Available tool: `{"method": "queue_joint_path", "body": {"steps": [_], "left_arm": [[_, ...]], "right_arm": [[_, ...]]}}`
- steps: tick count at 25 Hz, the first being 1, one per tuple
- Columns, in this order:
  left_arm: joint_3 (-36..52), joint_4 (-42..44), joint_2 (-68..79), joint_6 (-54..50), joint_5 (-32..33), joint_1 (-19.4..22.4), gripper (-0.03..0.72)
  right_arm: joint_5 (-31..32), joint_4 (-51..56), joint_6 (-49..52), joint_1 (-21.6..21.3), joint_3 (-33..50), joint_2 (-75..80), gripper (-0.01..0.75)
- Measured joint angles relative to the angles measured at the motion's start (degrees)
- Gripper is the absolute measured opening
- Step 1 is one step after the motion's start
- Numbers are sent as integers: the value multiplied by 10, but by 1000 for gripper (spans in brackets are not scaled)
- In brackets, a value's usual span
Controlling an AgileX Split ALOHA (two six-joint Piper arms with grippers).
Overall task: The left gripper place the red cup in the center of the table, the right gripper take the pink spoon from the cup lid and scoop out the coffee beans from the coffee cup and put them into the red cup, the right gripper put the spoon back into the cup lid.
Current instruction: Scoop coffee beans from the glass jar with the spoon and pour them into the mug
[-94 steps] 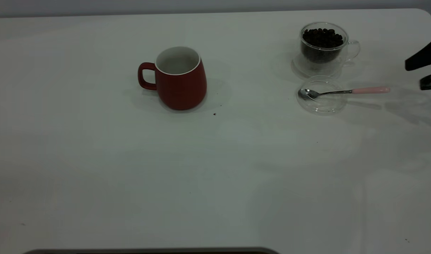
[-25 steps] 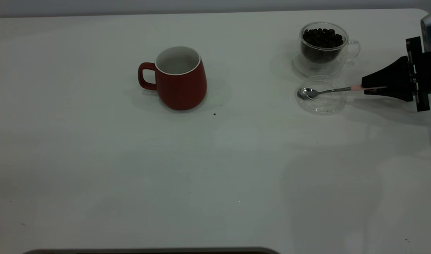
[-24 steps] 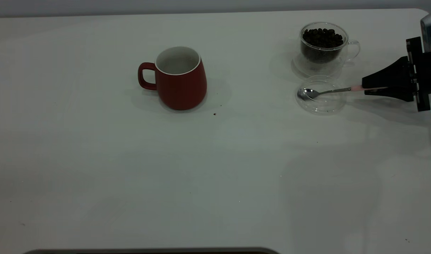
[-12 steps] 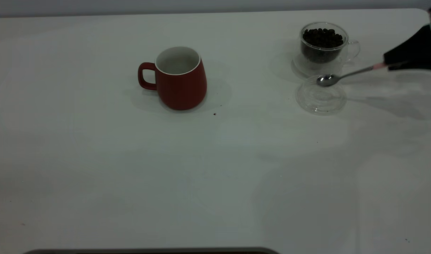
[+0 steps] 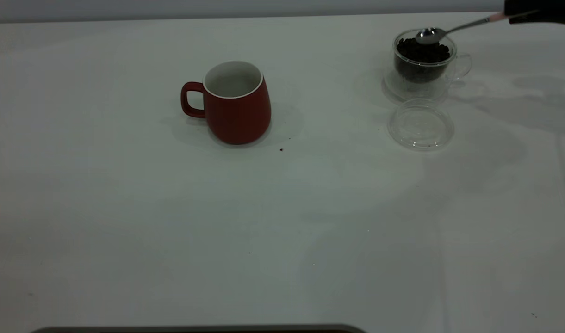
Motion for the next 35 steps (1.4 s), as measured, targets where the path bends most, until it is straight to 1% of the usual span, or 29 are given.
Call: {"method": "queue_joint_path", "body": {"steps": [3,6,9,19,24,29,35], "left_arm": [[0,0,0,0,0,0,495],[0,0,0,-1,0,0,495],[0,0,0,-1,0,0,495],[0,0,0,-1,0,0,495],[0,0,0,-1,0,0,495],[0,0,0,-1,0,0,495],[0,0,0,-1,0,0,495]], "right_arm": [[-31,5,7,8,-23,15,99],[-63,8,13,11,-27,27,99],[-70,12,17,12,-27,39,99],[-42,34,28,12,-30,73,99],[-39,45,29,12,-31,73,99],[-35,48,34,-1,-31,73,99],[-6,44,52,-17,-31,73,99]]}}
